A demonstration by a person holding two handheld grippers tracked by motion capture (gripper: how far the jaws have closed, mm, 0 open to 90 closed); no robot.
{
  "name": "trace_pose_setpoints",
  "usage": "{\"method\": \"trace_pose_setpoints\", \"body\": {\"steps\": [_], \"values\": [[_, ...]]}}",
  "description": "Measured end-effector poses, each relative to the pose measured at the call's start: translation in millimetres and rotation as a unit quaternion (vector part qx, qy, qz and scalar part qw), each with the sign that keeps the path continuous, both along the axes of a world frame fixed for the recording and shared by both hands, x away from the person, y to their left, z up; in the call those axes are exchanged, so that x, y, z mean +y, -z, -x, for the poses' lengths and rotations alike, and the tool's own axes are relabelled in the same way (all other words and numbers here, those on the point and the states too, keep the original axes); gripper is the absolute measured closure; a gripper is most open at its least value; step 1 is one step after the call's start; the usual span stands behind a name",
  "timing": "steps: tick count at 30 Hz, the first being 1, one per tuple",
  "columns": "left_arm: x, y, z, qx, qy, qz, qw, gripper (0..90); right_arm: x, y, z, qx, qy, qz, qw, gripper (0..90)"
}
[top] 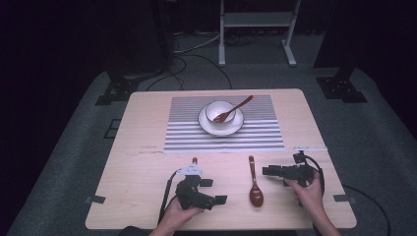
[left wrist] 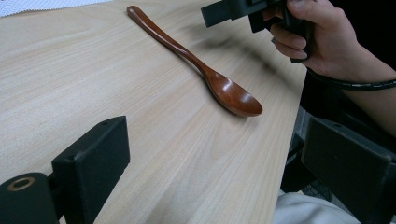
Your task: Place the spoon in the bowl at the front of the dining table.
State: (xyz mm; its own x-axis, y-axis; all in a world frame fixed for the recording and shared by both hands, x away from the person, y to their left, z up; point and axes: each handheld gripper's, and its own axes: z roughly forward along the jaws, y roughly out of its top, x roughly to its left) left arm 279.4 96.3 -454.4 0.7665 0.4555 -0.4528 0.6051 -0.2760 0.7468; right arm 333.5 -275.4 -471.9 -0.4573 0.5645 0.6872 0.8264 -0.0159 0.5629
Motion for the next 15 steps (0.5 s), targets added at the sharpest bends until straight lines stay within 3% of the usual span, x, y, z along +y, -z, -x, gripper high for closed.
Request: {"method": "trace_pose_setpoints", "body": {"steps": [15], "values": [[1.4, -1.1, 0.5, -0.004, 0.000, 0.001, 1.0000, 6.7, -1.8, 5.2, 5.1, -0.008, 0.008, -0.005, 0.9999, 35.7]]}}
